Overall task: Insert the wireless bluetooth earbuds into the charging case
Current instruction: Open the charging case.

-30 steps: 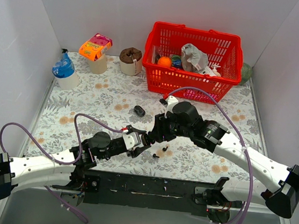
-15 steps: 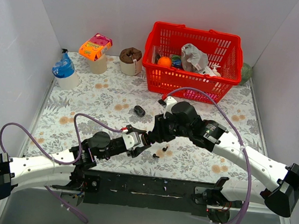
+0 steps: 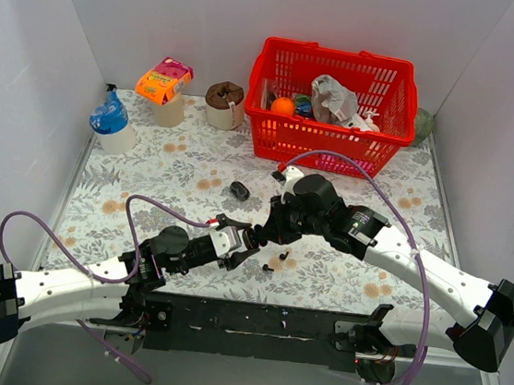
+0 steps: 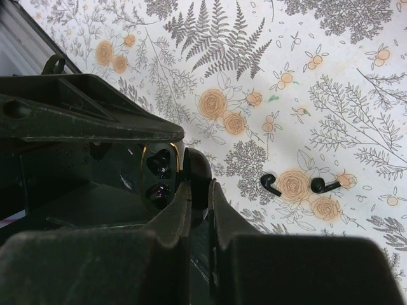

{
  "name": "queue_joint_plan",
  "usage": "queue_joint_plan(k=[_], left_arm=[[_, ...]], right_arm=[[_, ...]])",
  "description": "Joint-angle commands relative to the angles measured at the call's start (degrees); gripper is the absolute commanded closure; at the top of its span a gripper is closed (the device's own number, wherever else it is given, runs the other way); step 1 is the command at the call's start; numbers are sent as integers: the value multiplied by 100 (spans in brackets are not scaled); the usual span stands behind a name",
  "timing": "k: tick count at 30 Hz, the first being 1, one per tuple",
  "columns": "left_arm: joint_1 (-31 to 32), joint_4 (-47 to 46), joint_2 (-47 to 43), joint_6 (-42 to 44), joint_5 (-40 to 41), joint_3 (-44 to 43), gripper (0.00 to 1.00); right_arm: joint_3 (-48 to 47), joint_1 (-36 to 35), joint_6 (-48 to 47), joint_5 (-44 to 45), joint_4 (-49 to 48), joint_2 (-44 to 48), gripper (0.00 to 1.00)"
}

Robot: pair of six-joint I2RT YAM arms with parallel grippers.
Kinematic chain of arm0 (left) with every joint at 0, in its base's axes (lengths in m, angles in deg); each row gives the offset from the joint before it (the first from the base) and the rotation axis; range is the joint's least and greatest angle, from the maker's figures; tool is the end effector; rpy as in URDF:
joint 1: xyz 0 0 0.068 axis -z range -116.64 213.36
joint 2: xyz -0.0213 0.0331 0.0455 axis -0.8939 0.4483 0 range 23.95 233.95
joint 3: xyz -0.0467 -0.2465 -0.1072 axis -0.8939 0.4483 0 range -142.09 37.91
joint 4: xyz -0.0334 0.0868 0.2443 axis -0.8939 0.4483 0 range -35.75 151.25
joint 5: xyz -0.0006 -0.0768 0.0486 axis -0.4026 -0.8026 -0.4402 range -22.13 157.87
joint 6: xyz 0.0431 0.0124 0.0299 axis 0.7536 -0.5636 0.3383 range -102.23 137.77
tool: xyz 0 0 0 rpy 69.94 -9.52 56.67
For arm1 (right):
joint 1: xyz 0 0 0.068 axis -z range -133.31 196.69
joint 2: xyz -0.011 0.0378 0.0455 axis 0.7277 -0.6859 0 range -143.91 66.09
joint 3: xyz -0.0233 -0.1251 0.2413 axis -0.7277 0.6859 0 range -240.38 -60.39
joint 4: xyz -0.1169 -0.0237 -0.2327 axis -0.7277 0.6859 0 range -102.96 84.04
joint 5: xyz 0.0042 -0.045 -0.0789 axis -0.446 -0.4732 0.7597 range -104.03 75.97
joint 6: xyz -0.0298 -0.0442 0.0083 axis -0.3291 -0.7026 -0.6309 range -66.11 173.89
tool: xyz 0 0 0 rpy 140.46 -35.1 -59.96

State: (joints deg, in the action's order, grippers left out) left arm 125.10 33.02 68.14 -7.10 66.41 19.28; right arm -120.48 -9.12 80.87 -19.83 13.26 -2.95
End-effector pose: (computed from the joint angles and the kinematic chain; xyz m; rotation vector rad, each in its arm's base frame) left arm 0.0877 -0.1650 0.2377 0.5835 1.6842 -1.1499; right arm 0.1467 0.2223 0.3181 -0.6409 2.2467 0.8899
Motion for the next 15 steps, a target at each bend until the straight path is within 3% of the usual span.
queue_joint_plan(k=[1, 5, 7, 9, 12, 13, 15], left_arm=[[40, -74, -77, -71, 49, -123, 100], [40, -65, 11, -220, 75, -132, 88], [40, -74, 81, -361, 310, -167, 65], [40, -21, 143, -423, 487, -202, 52], [40, 14, 213, -502, 848, -263, 23], [40, 49, 257, -519, 927, -290, 8], [40, 93, 310, -555, 1076, -360, 2]], right_arm=[[-124, 18, -132, 106, 15, 74, 99], [-326, 18, -325, 228, 173, 127, 99], [-423, 18, -474, 290, 304, 171, 99], [-582, 18, -553, 378, 419, 206, 99], [-749, 18, -703, 448, 577, 259, 99], [-793, 18, -764, 448, 621, 268, 99], [-872, 18, -800, 457, 727, 294, 99]])
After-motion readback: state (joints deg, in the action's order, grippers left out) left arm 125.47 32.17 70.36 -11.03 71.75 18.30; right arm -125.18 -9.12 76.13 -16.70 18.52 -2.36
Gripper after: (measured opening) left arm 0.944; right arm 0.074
